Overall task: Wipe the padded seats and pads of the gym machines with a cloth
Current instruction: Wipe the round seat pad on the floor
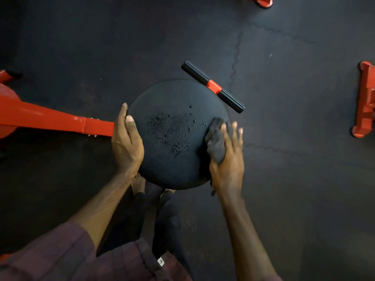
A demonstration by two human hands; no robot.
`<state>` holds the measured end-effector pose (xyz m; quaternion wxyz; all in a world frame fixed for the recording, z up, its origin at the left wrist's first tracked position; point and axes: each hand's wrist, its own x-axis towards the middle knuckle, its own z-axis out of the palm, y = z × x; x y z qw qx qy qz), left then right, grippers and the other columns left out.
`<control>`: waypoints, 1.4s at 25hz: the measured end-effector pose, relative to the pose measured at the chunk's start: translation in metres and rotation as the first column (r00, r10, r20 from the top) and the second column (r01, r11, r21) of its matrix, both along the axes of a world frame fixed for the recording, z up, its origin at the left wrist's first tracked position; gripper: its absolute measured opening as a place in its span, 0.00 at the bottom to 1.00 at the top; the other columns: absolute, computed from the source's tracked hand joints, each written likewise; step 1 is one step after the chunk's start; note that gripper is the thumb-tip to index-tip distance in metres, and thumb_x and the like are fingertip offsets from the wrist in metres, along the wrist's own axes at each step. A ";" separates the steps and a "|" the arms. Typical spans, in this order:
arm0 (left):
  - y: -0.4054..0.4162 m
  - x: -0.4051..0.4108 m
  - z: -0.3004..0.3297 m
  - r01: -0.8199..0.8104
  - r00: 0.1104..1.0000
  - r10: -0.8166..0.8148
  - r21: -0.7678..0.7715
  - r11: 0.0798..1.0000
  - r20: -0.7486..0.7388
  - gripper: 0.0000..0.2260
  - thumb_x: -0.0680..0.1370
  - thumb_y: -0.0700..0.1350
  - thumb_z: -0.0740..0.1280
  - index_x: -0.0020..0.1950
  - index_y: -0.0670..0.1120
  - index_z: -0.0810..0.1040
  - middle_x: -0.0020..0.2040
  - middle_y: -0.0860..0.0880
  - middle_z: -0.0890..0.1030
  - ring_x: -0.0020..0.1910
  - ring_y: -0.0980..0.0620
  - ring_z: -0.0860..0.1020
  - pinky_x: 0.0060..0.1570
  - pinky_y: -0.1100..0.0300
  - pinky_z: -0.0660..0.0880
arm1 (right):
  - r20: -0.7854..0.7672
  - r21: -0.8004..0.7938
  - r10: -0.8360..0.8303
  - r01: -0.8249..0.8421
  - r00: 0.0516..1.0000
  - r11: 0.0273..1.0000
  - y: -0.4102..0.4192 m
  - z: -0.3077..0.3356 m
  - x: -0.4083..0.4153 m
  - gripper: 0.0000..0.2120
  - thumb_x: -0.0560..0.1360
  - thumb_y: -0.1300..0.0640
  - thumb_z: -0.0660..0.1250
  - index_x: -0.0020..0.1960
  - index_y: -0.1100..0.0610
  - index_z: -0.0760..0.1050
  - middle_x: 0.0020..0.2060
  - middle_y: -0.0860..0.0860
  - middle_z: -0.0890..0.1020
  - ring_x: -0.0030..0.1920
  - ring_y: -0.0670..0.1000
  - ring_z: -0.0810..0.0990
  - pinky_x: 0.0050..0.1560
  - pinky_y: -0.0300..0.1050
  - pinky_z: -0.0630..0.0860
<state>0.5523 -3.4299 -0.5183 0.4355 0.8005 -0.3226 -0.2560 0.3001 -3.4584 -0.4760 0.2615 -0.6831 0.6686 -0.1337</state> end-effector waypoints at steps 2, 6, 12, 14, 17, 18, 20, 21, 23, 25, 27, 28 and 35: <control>-0.001 0.006 -0.004 0.049 0.999 -0.049 -0.018 0.999 0.016 0.22 0.89 0.49 0.53 0.81 0.43 0.68 0.80 0.48 0.71 0.79 0.59 0.67 0.78 0.59 0.65 | -0.008 0.028 -0.057 0.057 0.998 0.998 -0.054 -0.003 0.014 0.38 0.78 0.59 0.68 0.84 0.47 0.58 0.85 0.46 0.55 0.85 0.51 0.48 0.78 0.65 0.65; -0.011 0.013 0.000 0.107 0.994 -0.107 0.019 0.994 0.009 0.22 0.89 0.51 0.54 0.81 0.45 0.69 0.79 0.50 0.72 0.78 0.61 0.68 0.78 0.58 0.66 | -0.033 -0.079 0.124 -0.126 0.992 0.989 0.000 0.000 0.003 0.35 0.79 0.57 0.69 0.83 0.52 0.61 0.85 0.51 0.55 0.85 0.55 0.48 0.81 0.64 0.58; -0.042 0.036 0.002 0.300 0.951 -0.302 0.035 0.953 0.069 0.20 0.90 0.49 0.54 0.80 0.46 0.71 0.78 0.50 0.74 0.76 0.61 0.69 0.77 0.66 0.64 | -0.020 0.036 -0.091 0.092 0.996 0.995 -0.065 0.002 0.021 0.35 0.80 0.58 0.67 0.84 0.49 0.60 0.84 0.46 0.57 0.85 0.50 0.49 0.81 0.61 0.59; -0.050 0.040 0.003 0.360 0.931 -0.361 0.030 0.933 0.062 0.20 0.90 0.50 0.55 0.79 0.45 0.72 0.77 0.50 0.74 0.76 0.61 0.69 0.77 0.63 0.65 | -0.027 -0.038 -0.023 0.022 0.999 0.999 -0.055 0.006 0.021 0.34 0.80 0.55 0.66 0.84 0.49 0.60 0.85 0.47 0.56 0.85 0.51 0.48 0.81 0.63 0.59; -0.066 0.047 0.007 0.454 0.889 -0.456 0.052 0.890 0.045 0.20 0.90 0.51 0.55 0.80 0.48 0.72 0.77 0.50 0.75 0.75 0.62 0.69 0.77 0.61 0.66 | -0.052 -0.134 0.225 -0.230 0.973 0.964 0.015 0.004 -0.002 0.32 0.79 0.51 0.63 0.82 0.55 0.63 0.84 0.54 0.58 0.85 0.57 0.49 0.82 0.64 0.55; -0.073 0.050 0.006 0.478 0.875 -0.482 0.071 0.875 0.047 0.20 0.89 0.52 0.55 0.79 0.50 0.72 0.76 0.51 0.75 0.75 0.61 0.70 0.76 0.59 0.68 | -0.042 -0.138 0.215 -0.219 0.976 0.966 0.013 0.001 -0.005 0.33 0.79 0.51 0.63 0.82 0.55 0.63 0.84 0.54 0.58 0.85 0.57 0.50 0.83 0.63 0.53; -0.087 0.053 0.005 0.541 0.834 -0.548 0.106 0.834 0.056 0.20 0.89 0.55 0.55 0.79 0.54 0.73 0.74 0.52 0.77 0.73 0.58 0.73 0.74 0.57 0.70 | -0.056 -0.105 0.077 -0.083 0.995 0.991 -0.026 -0.006 0.006 0.34 0.78 0.52 0.62 0.83 0.52 0.61 0.84 0.52 0.58 0.85 0.55 0.49 0.83 0.62 0.54; -0.092 0.055 0.005 0.568 0.815 -0.577 0.115 0.815 0.059 0.20 0.89 0.56 0.55 0.78 0.55 0.73 0.74 0.52 0.78 0.74 0.57 0.74 0.74 0.57 0.71 | -0.060 -0.080 0.008 -0.013 0.998 0.997 -0.048 -0.004 0.015 0.35 0.77 0.54 0.63 0.84 0.51 0.61 0.84 0.51 0.58 0.85 0.54 0.49 0.82 0.62 0.56; -0.100 0.056 0.006 0.608 0.783 -0.619 0.130 0.783 0.064 0.19 0.89 0.56 0.55 0.78 0.56 0.73 0.75 0.54 0.77 0.74 0.57 0.73 0.74 0.58 0.70 | -0.090 -0.096 0.014 -0.023 0.996 0.995 -0.053 -0.002 0.020 0.36 0.77 0.57 0.65 0.84 0.51 0.61 0.84 0.52 0.57 0.85 0.55 0.49 0.83 0.62 0.56; -0.108 0.055 0.009 0.647 0.745 -0.662 0.155 0.747 0.081 0.19 0.89 0.57 0.55 0.78 0.57 0.73 0.75 0.55 0.77 0.74 0.57 0.74 0.73 0.59 0.70 | -0.113 -0.158 0.160 -0.177 0.981 0.972 -0.011 -0.001 0.010 0.29 0.83 0.51 0.60 0.82 0.55 0.63 0.84 0.56 0.58 0.85 0.58 0.50 0.83 0.61 0.52; -0.119 0.056 0.012 0.680 0.705 -0.703 0.191 0.708 0.097 0.19 0.88 0.58 0.54 0.78 0.59 0.73 0.74 0.54 0.78 0.73 0.55 0.75 0.72 0.55 0.71 | -0.100 -0.155 0.270 -0.283 0.958 0.947 0.018 0.006 -0.006 0.27 0.86 0.46 0.55 0.81 0.55 0.64 0.83 0.58 0.60 0.85 0.59 0.51 0.83 0.63 0.53; -0.126 0.056 0.012 0.698 0.681 -0.725 0.210 0.685 0.103 0.19 0.88 0.59 0.54 0.77 0.60 0.73 0.73 0.54 0.78 0.73 0.54 0.75 0.72 0.53 0.72 | -0.083 -0.156 0.246 -0.256 0.966 0.954 0.009 0.002 -0.008 0.27 0.84 0.49 0.57 0.82 0.54 0.64 0.83 0.57 0.59 0.85 0.59 0.51 0.83 0.64 0.53; -0.161 0.048 0.017 0.810 0.476 -0.864 0.299 0.504 0.167 0.21 0.87 0.63 0.51 0.77 0.64 0.71 0.73 0.55 0.78 0.72 0.49 0.76 0.70 0.45 0.73 | -0.125 -0.112 0.209 -0.223 0.970 0.968 0.002 0.005 0.005 0.33 0.77 0.56 0.62 0.82 0.56 0.64 0.84 0.56 0.58 0.85 0.59 0.51 0.83 0.63 0.54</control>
